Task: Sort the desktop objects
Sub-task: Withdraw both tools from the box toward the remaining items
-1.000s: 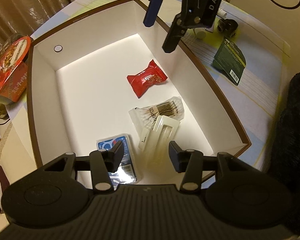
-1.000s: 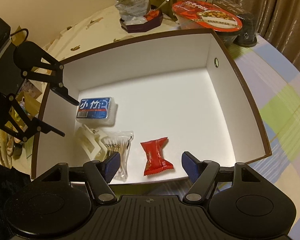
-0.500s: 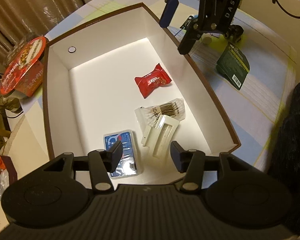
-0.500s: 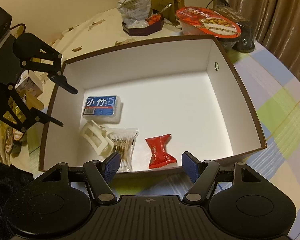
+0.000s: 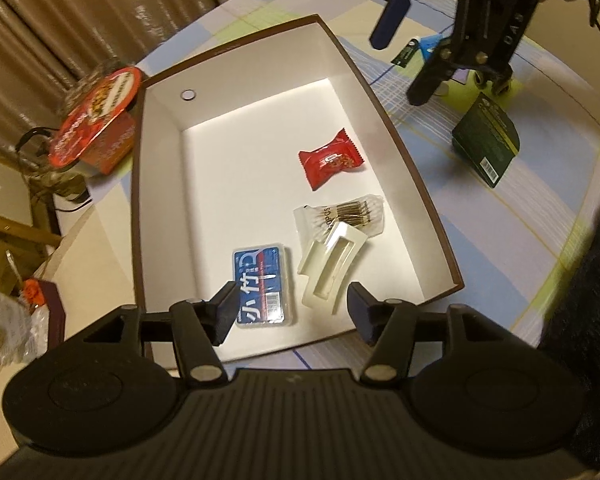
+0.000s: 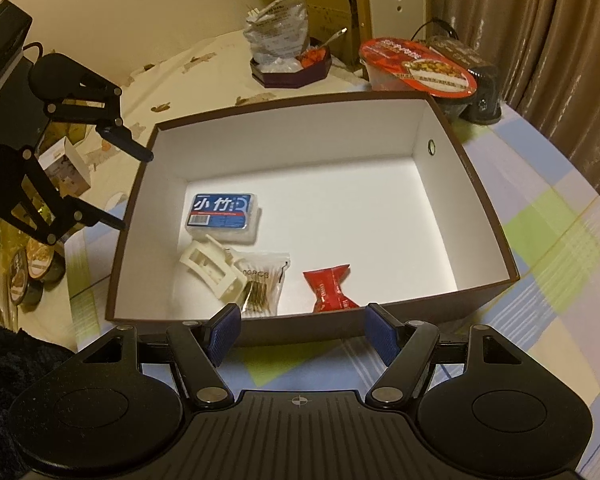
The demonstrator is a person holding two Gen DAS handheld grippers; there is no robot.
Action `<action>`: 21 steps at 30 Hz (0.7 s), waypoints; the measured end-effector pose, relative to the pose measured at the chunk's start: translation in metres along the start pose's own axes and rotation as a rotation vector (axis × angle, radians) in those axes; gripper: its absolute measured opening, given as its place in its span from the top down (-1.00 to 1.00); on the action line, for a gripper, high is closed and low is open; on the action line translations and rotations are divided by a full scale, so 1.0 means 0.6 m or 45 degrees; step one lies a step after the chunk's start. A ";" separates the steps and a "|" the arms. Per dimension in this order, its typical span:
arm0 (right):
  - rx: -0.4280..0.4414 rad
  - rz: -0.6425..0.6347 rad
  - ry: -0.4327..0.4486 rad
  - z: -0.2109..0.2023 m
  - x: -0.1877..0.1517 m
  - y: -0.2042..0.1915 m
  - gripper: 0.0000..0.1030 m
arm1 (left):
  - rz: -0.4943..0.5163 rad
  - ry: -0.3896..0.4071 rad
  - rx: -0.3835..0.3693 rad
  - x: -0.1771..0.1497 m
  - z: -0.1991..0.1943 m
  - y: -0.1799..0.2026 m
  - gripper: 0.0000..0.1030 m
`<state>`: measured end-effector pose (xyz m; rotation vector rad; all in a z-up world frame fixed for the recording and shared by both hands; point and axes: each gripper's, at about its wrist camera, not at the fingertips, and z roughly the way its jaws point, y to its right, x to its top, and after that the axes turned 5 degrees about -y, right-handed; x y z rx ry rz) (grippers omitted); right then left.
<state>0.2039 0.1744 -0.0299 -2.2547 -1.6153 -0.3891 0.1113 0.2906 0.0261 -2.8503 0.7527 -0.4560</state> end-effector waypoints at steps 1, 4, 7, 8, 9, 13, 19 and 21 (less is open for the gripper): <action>0.000 -0.003 0.004 -0.003 -0.003 -0.002 -0.38 | -0.004 -0.001 0.010 -0.002 -0.005 0.003 -0.10; -0.003 -0.013 0.021 -0.014 -0.011 -0.009 -0.38 | -0.018 -0.006 0.049 -0.007 -0.018 0.015 -0.15; -0.001 -0.020 0.042 -0.026 -0.019 -0.016 -0.38 | -0.028 -0.006 0.084 -0.011 -0.031 0.026 -0.15; -0.002 -0.023 0.048 -0.030 -0.021 -0.017 -0.38 | -0.036 -0.004 0.093 -0.013 -0.036 0.029 -0.16; -0.003 -0.027 0.055 -0.034 -0.025 -0.020 -0.38 | -0.041 -0.002 0.102 -0.014 -0.041 0.033 -0.16; 0.000 -0.037 0.082 -0.052 -0.040 -0.027 -0.38 | -0.068 0.007 0.143 -0.019 -0.060 0.052 -0.25; 0.011 -0.048 0.118 -0.078 -0.070 -0.039 -0.38 | -0.115 0.021 0.166 -0.026 -0.081 0.081 -0.27; 0.013 -0.054 0.125 -0.085 -0.080 -0.042 -0.38 | -0.130 0.021 0.171 -0.028 -0.086 0.090 -0.27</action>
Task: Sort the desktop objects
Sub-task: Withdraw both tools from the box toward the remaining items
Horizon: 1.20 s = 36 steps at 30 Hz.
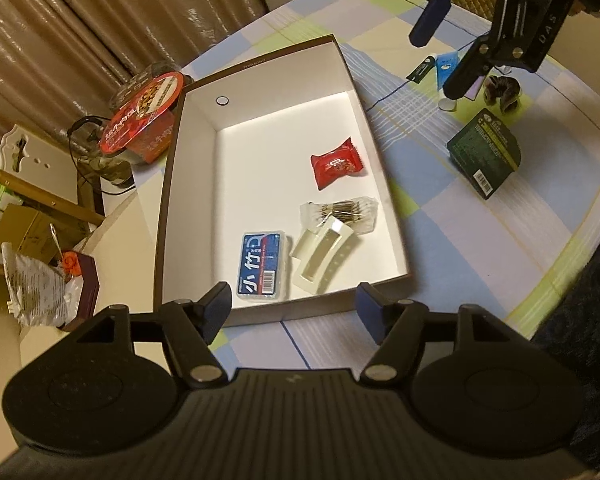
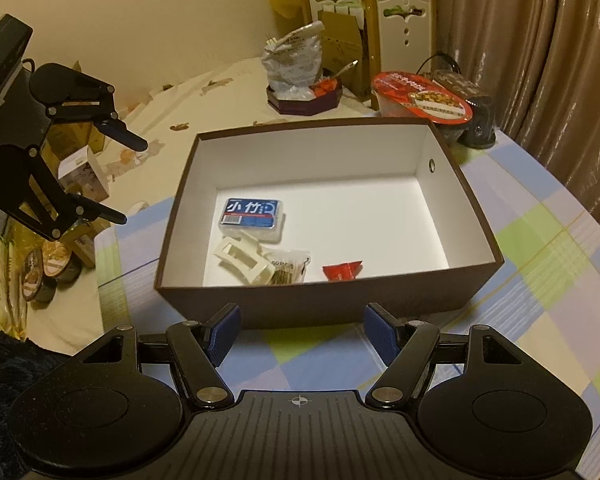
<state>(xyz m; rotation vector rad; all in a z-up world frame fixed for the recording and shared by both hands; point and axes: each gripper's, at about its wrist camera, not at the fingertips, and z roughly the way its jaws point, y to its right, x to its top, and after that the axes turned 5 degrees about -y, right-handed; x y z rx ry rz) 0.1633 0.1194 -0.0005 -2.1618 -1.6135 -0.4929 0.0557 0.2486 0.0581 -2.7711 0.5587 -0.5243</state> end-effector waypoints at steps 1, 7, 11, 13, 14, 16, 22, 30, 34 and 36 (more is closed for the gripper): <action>0.000 -0.004 0.003 -0.003 -0.004 -0.002 -0.38 | -0.008 -0.001 0.003 -0.001 -0.003 0.005 -0.27; -0.005 -0.020 0.023 -0.023 -0.030 -0.006 -0.38 | -0.060 0.007 0.023 -0.007 -0.021 0.031 -0.30; -0.005 -0.010 0.035 -0.034 -0.047 -0.002 -0.38 | -0.096 0.013 0.034 -0.009 -0.029 0.047 -0.33; -0.002 -0.002 0.040 -0.040 -0.058 0.003 -0.38 | -0.110 0.013 0.042 -0.009 -0.033 0.058 -0.33; 0.001 0.003 0.041 -0.043 -0.064 0.006 -0.38 | -0.118 0.014 0.043 -0.009 -0.034 0.064 -0.35; -0.002 0.017 0.040 -0.048 -0.076 0.012 -0.38 | -0.130 0.014 0.040 -0.010 -0.037 0.074 -0.39; -0.006 0.039 0.033 -0.066 -0.118 0.028 -0.38 | -0.157 0.009 0.054 -0.006 -0.039 0.107 -0.42; -0.013 0.138 0.036 -0.087 -0.189 0.058 -0.38 | -0.172 0.062 0.028 0.014 -0.041 0.161 -0.43; -0.032 0.210 0.048 -0.102 -0.227 0.070 -0.38 | -0.154 0.093 -0.004 0.032 -0.035 0.190 -0.43; -0.049 0.259 0.055 -0.109 -0.248 0.076 -0.38 | -0.145 0.118 -0.017 0.042 -0.031 0.201 -0.43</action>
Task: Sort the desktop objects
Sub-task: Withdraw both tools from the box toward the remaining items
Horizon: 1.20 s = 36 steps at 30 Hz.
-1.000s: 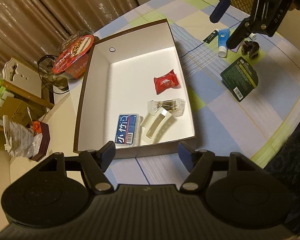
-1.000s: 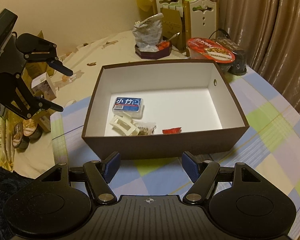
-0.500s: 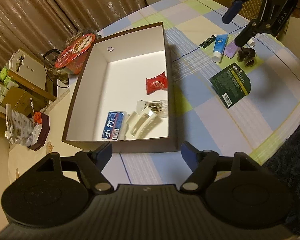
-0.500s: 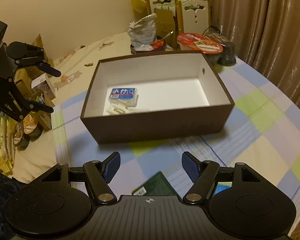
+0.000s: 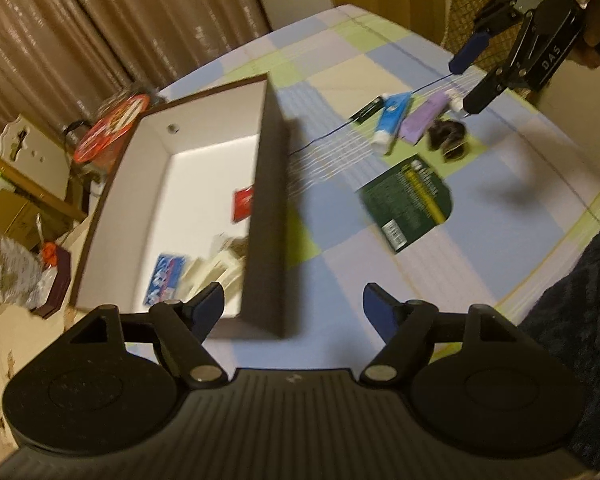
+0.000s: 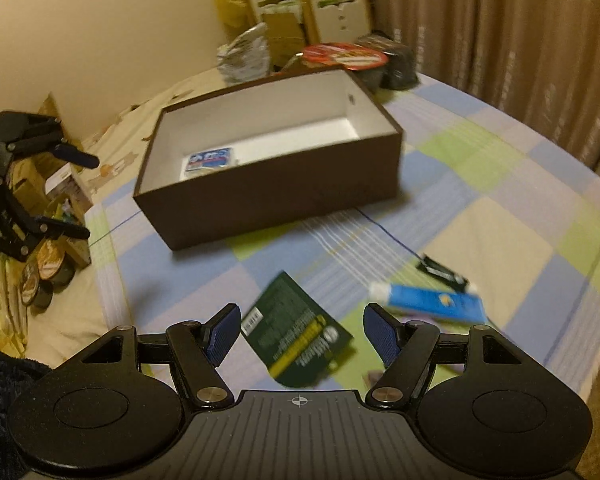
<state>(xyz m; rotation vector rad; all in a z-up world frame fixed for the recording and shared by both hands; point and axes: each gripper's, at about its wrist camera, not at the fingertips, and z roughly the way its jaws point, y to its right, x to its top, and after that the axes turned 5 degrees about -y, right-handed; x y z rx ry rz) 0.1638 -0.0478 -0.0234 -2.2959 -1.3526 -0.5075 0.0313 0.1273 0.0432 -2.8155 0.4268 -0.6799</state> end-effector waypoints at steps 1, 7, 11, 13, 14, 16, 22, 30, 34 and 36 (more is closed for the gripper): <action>-0.010 0.030 0.003 -0.005 -0.010 0.006 -0.38 | -0.002 0.012 -0.015 0.005 0.004 0.006 -0.43; -0.088 0.229 0.004 -0.020 -0.062 0.048 -0.38 | -0.003 0.058 -0.111 0.042 0.035 0.031 -0.43; -0.131 0.343 0.001 -0.028 -0.088 0.078 -0.38 | 0.014 0.066 -0.166 0.072 0.065 0.044 -0.43; -0.157 0.391 -0.001 -0.031 -0.102 0.092 -0.38 | 0.019 0.066 -0.189 0.088 0.081 0.049 -0.43; -0.169 0.411 -0.004 -0.032 -0.108 0.099 -0.38 | 0.026 0.066 -0.200 0.096 0.089 0.052 -0.43; -0.195 0.457 -0.009 -0.035 -0.123 0.114 -0.38 | 0.045 0.064 -0.220 0.112 0.105 0.060 -0.43; -0.248 0.562 -0.025 -0.032 -0.153 0.154 -0.38 | 0.107 0.055 -0.289 0.160 0.158 0.075 -0.35; -0.278 0.587 -0.066 -0.015 -0.169 0.205 -0.38 | 0.209 0.037 -0.352 0.247 0.249 0.093 -0.25; -0.290 0.541 -0.086 -0.007 -0.163 0.228 -0.38 | 0.260 0.009 -0.370 0.288 0.296 0.103 -0.18; -0.289 0.514 -0.095 -0.004 -0.159 0.239 -0.38 | 0.281 -0.009 -0.379 0.301 0.315 0.107 -0.14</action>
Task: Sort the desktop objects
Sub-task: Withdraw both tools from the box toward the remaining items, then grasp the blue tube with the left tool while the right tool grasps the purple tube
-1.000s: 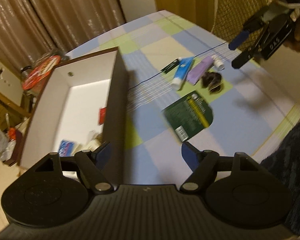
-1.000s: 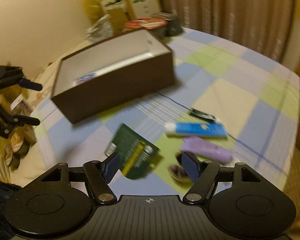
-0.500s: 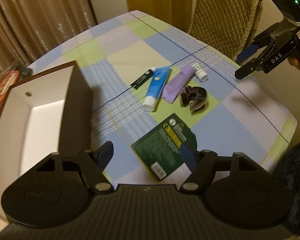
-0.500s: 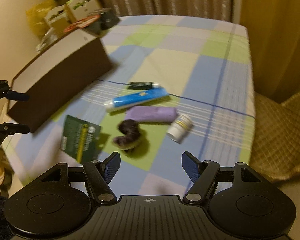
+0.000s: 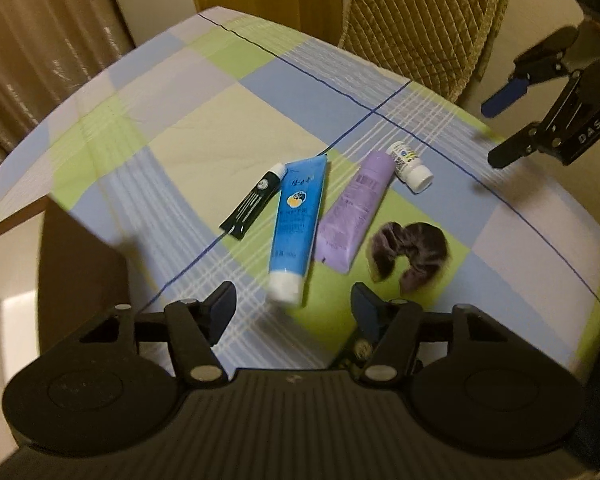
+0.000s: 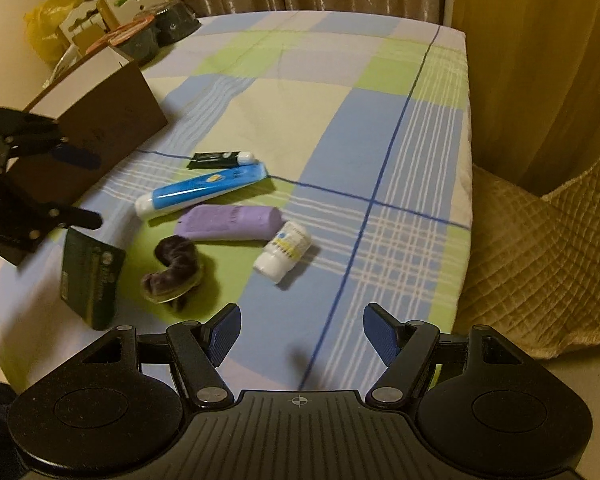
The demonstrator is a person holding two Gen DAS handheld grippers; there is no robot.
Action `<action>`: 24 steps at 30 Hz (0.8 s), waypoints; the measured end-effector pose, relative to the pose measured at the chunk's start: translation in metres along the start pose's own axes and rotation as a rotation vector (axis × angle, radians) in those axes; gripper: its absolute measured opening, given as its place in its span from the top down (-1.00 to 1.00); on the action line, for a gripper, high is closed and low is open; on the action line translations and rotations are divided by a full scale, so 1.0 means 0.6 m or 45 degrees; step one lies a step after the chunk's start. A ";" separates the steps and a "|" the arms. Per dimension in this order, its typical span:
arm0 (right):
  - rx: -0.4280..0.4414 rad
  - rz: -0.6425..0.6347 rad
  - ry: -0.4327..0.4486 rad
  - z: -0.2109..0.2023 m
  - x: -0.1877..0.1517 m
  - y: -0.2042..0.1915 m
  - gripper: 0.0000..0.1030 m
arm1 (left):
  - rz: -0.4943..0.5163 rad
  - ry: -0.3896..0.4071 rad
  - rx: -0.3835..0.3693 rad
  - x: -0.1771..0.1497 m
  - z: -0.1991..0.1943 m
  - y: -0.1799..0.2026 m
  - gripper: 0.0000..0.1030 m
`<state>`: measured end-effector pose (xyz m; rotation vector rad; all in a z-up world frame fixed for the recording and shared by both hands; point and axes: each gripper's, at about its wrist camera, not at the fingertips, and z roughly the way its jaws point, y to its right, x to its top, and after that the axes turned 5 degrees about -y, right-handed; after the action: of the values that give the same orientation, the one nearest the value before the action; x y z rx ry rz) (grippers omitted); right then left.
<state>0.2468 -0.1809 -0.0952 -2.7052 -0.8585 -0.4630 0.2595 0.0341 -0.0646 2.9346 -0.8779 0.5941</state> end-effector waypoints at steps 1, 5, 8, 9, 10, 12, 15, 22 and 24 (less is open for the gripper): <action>-0.003 -0.018 -0.004 0.002 0.005 0.003 -0.38 | 0.010 -0.013 -0.004 0.006 0.010 -0.002 -0.13; -0.008 -0.092 -0.018 0.014 0.023 0.008 -0.38 | 0.048 -0.057 -0.016 0.024 0.048 -0.009 -0.09; 0.006 -0.132 -0.023 0.021 0.039 0.009 -0.38 | 0.060 -0.087 -0.030 0.035 0.075 -0.013 0.02; 0.013 -0.150 -0.024 0.024 0.044 0.008 -0.38 | 0.066 -0.094 -0.034 0.039 0.083 -0.014 0.02; 0.019 -0.170 -0.026 0.026 0.049 0.006 -0.38 | 0.073 -0.099 -0.040 0.041 0.090 -0.015 0.02; 0.035 -0.224 -0.030 0.032 0.058 -0.001 -0.38 | 0.079 -0.116 -0.049 0.046 0.105 -0.018 0.05; 0.052 -0.327 -0.038 0.044 0.074 -0.014 -0.38 | 0.089 -0.141 -0.071 0.050 0.125 -0.023 0.23; 0.093 -0.541 -0.078 0.086 0.111 -0.046 -0.38 | 0.096 -0.113 -0.121 0.042 0.124 -0.026 0.50; 0.113 -0.603 -0.097 0.102 0.119 -0.055 -0.38 | 0.084 -0.113 -0.138 0.032 0.117 -0.027 0.50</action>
<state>0.2958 -0.0977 -0.1190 -2.4400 -1.5125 -0.4026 0.3075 0.0288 -0.1212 2.8638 -0.9859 0.4078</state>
